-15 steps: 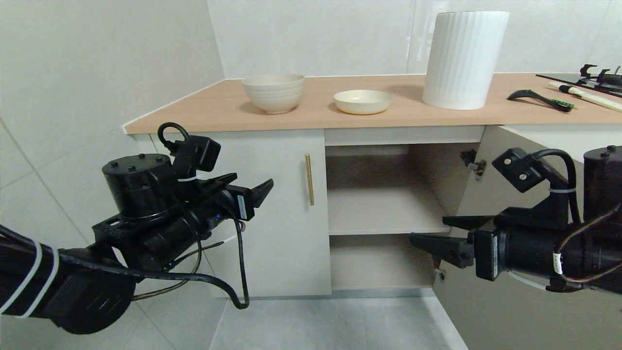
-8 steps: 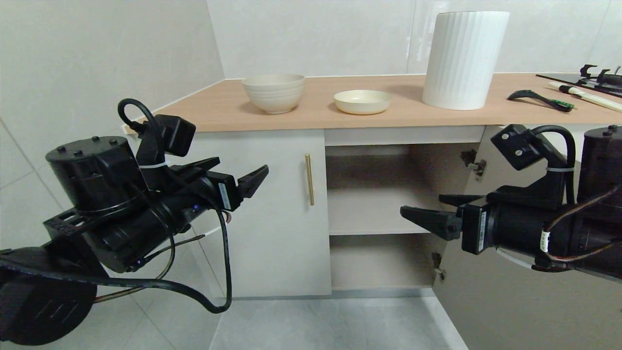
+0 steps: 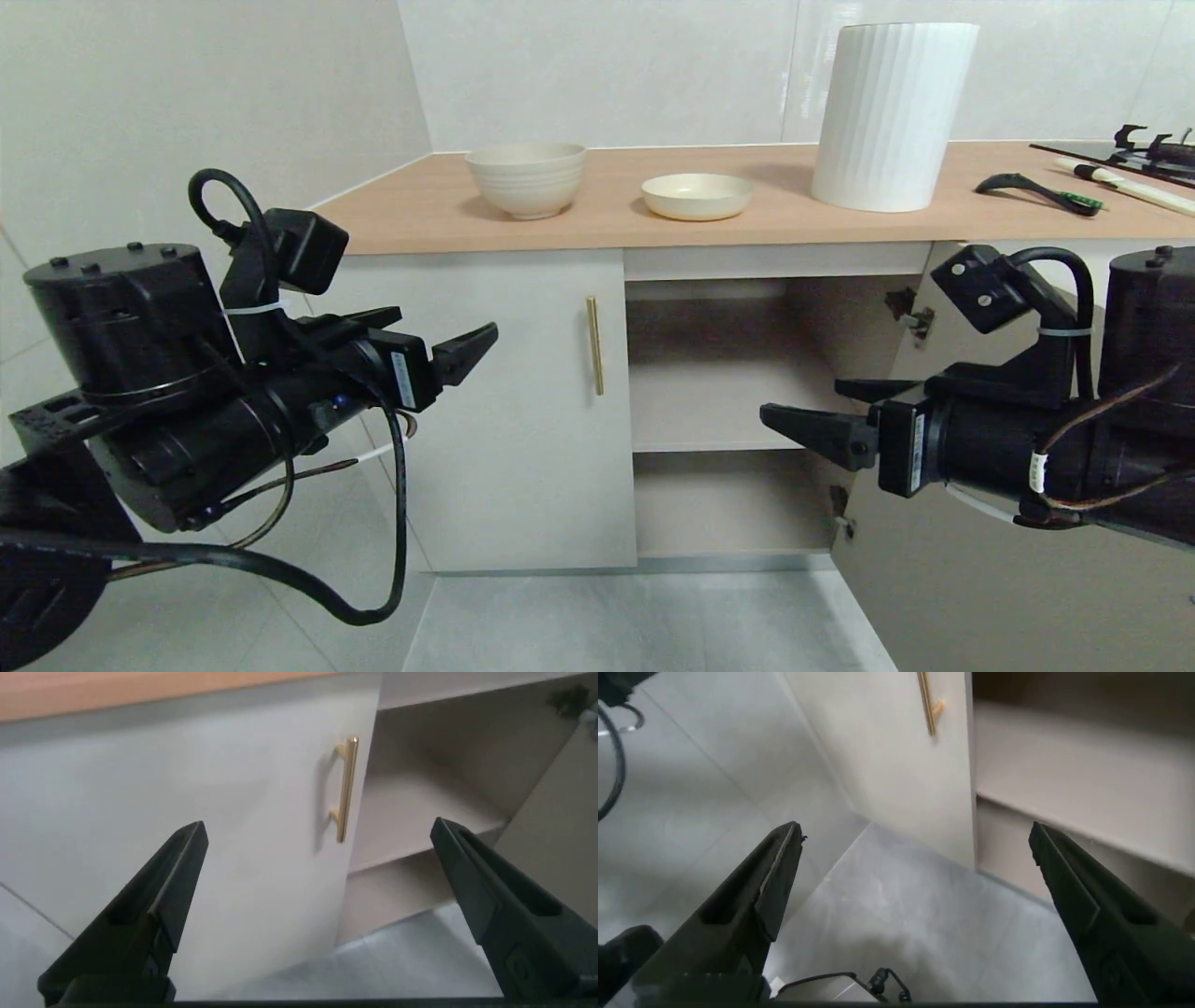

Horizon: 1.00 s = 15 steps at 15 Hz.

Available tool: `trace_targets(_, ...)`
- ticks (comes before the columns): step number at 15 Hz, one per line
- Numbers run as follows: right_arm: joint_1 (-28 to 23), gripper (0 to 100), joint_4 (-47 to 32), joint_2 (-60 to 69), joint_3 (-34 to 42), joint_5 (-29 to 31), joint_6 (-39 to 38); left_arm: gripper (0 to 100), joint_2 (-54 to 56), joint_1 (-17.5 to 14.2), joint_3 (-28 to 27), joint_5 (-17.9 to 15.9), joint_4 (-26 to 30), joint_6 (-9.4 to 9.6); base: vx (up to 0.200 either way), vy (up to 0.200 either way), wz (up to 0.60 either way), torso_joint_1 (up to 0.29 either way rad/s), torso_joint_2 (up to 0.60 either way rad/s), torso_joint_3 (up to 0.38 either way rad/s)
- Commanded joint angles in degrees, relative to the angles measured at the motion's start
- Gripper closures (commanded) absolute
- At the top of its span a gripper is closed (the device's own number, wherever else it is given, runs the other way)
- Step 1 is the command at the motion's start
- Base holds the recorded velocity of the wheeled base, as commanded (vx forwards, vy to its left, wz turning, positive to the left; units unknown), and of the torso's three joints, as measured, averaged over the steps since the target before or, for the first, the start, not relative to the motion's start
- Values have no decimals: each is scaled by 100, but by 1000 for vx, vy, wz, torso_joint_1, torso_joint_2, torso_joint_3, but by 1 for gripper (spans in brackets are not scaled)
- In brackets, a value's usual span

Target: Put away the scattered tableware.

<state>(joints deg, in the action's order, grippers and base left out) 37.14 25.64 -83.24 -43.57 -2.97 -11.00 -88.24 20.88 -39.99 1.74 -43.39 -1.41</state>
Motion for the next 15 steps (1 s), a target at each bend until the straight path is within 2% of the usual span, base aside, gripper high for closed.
trace_targets(1, 12, 0, 12, 62, 6, -1, -8, 0, 43, -23, -9, 1, -3, -8, 200, 0, 0, 2, 7, -2)
trace_targets(6, 12, 0, 3, 71, 15, 16, -8, 0, 87, -40, -62, 1, 120, -8, 200, 0, 0, -1, 2, 2)
trace_targets(15, 100, 0, 12, 71, -2, 280, -8, 0, 175, -67, -62, 10, 85, -17, 0, 0, 0, 0, 0, 0)
